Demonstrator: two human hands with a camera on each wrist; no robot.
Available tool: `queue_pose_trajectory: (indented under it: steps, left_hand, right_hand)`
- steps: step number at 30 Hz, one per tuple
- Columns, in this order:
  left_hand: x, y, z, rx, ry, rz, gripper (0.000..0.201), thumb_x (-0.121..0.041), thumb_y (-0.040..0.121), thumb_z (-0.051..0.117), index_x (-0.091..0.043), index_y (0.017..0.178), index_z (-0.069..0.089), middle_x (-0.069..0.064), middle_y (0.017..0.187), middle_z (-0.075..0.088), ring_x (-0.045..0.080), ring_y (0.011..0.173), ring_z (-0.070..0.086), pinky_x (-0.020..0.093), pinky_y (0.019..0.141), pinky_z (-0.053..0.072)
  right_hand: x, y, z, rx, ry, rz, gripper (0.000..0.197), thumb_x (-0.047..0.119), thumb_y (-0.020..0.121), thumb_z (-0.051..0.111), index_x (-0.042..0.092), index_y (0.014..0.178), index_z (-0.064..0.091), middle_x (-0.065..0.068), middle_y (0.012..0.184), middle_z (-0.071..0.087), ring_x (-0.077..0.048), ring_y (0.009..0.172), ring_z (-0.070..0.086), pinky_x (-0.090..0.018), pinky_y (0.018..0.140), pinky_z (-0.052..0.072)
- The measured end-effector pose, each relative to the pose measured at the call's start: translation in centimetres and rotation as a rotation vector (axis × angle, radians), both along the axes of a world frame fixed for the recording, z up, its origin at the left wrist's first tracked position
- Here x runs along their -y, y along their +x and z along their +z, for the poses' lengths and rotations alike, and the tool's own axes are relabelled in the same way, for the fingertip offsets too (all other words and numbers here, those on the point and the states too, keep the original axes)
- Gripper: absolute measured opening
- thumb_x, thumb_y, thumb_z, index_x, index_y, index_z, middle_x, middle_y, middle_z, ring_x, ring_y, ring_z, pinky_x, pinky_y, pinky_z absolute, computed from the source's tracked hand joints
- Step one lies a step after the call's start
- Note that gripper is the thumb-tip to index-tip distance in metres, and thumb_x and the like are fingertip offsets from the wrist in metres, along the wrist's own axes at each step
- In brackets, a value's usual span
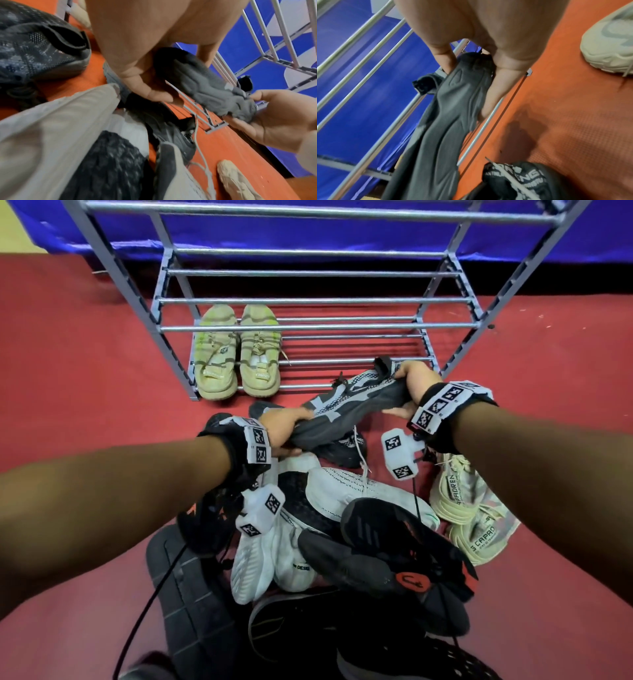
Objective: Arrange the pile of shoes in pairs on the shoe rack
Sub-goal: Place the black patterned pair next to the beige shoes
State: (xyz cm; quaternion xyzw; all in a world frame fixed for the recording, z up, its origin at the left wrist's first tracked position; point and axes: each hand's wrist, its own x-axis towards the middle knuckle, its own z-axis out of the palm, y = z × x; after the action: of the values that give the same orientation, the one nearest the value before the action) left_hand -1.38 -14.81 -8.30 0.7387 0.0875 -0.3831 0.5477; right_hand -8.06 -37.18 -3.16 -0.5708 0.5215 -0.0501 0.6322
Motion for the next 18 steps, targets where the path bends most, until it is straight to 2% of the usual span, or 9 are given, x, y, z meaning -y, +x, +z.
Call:
queue_pose_trajectory:
  steps: [2,3,5,6,9,12,15,16,18]
  left_hand:
    - [-0.5,1.3,-0.1,0.166,0.042,0.004,0.022,-0.015,0.08,0.075,-0.013,0.1,0.067,0.009,0.105,0.07,0.026,0.094,0.066,0.036,0.081,0.057]
    - [-0.9,1.9,-0.3,0.242,0.068,0.02,0.034,-0.011,0.079,0.077,-0.012,0.111,0.065,0.006,0.11,0.067,0.023,0.099,0.064,0.03,0.084,0.055]
    - [-1.6,2.8,-0.4,0.34,0.084,0.103,0.043,-0.011,0.078,0.081,-0.011,0.117,0.062,0.004,0.108,0.062,0.018,0.094,0.059,0.015,0.069,0.051]
    - [-1.9,3.3,-0.6,0.332,0.066,0.149,0.044,-0.013,0.077,0.083,-0.012,0.115,0.061,0.005,0.105,0.062,0.019,0.089,0.06,0.016,0.061,0.051]
    - [-2.5,4.4,-0.6,0.252,0.054,0.211,0.033,-0.024,0.085,0.076,-0.011,0.111,0.06,0.005,0.096,0.063,0.022,0.083,0.064,0.027,0.05,0.053]
    - [-2.6,4.7,-0.7,0.256,0.118,0.162,0.013,-0.028,0.092,0.059,-0.015,0.094,0.062,0.008,0.094,0.066,0.027,0.08,0.066,0.033,0.06,0.058]
    - [-2.8,4.6,-1.1,0.253,0.167,0.197,0.034,-0.022,0.098,0.049,-0.003,0.122,0.063,0.007,0.102,0.067,0.014,0.068,0.058,0.018,0.052,0.053]
    - [-3.0,4.7,-1.4,0.228,0.151,0.228,0.034,-0.018,0.099,0.046,-0.001,0.125,0.06,0.006,0.107,0.066,0.017,0.077,0.062,0.017,0.06,0.055]
    - [-3.2,4.8,-1.9,0.259,0.22,0.136,0.033,-0.012,0.1,0.042,-0.001,0.128,0.057,0.013,0.125,0.063,0.026,0.099,0.064,0.027,0.082,0.056]
  right_hand:
    - [-0.3,0.2,-0.1,-0.067,-0.024,0.056,0.01,0.007,0.074,0.054,0.006,0.084,0.053,-0.015,0.089,0.062,-0.031,0.073,0.069,-0.047,0.065,0.063]
    - [-0.5,0.2,-0.3,-0.115,-0.085,0.095,0.006,0.004,0.076,0.053,0.004,0.082,0.052,-0.014,0.082,0.059,-0.027,0.065,0.063,-0.036,0.058,0.062]
    - [-1.0,0.0,-0.3,-0.182,-0.209,0.212,0.009,-0.002,0.08,0.052,0.005,0.076,0.049,-0.009,0.067,0.048,-0.019,0.054,0.048,-0.014,0.034,0.043]
    - [-1.1,-0.2,-0.7,-0.217,-0.265,0.33,0.014,-0.002,0.081,0.053,0.009,0.073,0.049,-0.006,0.064,0.046,-0.017,0.053,0.044,-0.012,0.033,0.035]
    - [-1.8,-1.4,-1.4,-0.449,-0.308,0.679,0.012,0.009,0.081,0.055,0.015,0.07,0.052,-0.006,0.066,0.049,-0.02,0.056,0.044,-0.023,0.05,0.037]
    - [-2.1,-1.9,-1.8,-0.467,-0.203,0.678,0.005,0.003,0.079,0.052,0.004,0.078,0.057,-0.014,0.068,0.055,-0.031,0.056,0.057,-0.032,0.052,0.055]
    - [-2.7,-1.2,-1.7,-0.434,-0.142,0.625,0.019,-0.005,0.08,0.049,-0.002,0.097,0.056,-0.025,0.088,0.059,-0.043,0.073,0.066,-0.048,0.061,0.059]
    - [-2.9,-0.8,-1.8,-0.425,-0.15,0.611,0.023,-0.006,0.078,0.049,-0.003,0.1,0.056,-0.027,0.093,0.06,-0.045,0.078,0.068,-0.052,0.062,0.059]
    - [-2.9,-0.2,-2.3,-0.426,-0.181,0.605,0.028,-0.004,0.072,0.053,-0.005,0.1,0.059,-0.029,0.102,0.064,-0.047,0.092,0.069,-0.056,0.08,0.06]
